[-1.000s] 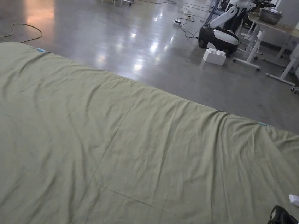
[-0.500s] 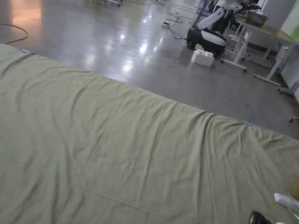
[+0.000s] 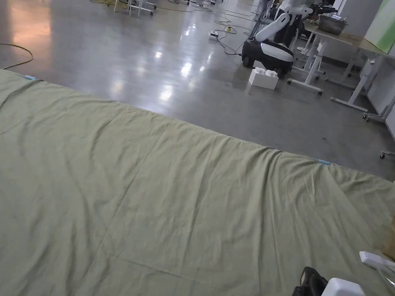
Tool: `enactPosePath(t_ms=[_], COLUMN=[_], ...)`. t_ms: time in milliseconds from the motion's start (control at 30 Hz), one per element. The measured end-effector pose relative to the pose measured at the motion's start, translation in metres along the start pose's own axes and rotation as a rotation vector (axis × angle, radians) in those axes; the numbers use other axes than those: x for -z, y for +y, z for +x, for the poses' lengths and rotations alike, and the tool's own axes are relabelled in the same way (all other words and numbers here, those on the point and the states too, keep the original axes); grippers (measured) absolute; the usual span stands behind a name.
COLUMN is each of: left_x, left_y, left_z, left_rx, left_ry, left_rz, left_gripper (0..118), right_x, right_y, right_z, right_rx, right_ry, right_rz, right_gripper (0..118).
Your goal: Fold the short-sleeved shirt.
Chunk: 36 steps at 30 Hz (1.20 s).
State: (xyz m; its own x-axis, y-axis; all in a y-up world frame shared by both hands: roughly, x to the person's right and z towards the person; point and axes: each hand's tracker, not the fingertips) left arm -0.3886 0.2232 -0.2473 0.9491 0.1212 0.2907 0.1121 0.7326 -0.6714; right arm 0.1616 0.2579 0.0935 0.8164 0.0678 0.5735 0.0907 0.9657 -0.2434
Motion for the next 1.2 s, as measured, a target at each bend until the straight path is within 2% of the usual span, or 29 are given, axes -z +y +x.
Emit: enactPosePath(t_ms=[33,200,400,467,533,600,633,667,833,1000,1200], left_x=[0.006,0.009,-0.01,-0.009,-0.017,-0.026,-0.028,-0.029,-0.037,-0.041,-0.044], left_y=[-0.006,-0.021,-0.029,-0.031,-0.03,-0.031,-0.031,-0.03,-0.03,-0.039,-0.042], left_z=[0.011,0.092,0.183,0.203,0.221,0.241,0.245,0.246,0.266,0.272,0.27], left_rx=[0.019,0.107,0.172,0.197,0.233,0.245,0.237,0.227,0.203,0.253,0.248], left_ry=[-0.054,-0.094,-0.129,-0.132,-0.118,-0.094,-0.09,-0.104,-0.098,-0.101,-0.101], left_rz=[0.013,0.16,0.343,0.382,0.435,0.467,0.475,0.483,0.51,0.559,0.563], left_gripper=[71,69,54,43,21,18,10,8,4,4,4], right_x=[0.0,0.0,-0.004,-0.005,-0.005,-0.006,-0.007,-0.008,-0.011,-0.014,-0.015], right_y=[-0.001,-0.002,-0.004,-0.003,-0.004,-0.004,-0.004,-0.003,-0.003,-0.002,0.001], right_z=[-0.002,-0.016,-0.024,-0.025,-0.026,-0.027,-0.028,-0.028,-0.03,-0.029,-0.025], right_rx=[0.001,-0.003,0.022,0.035,0.042,0.045,0.047,0.047,0.04,0.046,0.051], right_ry=[0.003,0.002,-0.001,-0.005,-0.006,-0.009,-0.012,-0.016,-0.024,-0.02,-0.017], right_rz=[0.002,0.013,0.016,0.016,0.018,0.021,0.023,0.027,0.05,0.072,0.079], right_gripper=[2,2,2,2,2,2,2,2,2,2,2])
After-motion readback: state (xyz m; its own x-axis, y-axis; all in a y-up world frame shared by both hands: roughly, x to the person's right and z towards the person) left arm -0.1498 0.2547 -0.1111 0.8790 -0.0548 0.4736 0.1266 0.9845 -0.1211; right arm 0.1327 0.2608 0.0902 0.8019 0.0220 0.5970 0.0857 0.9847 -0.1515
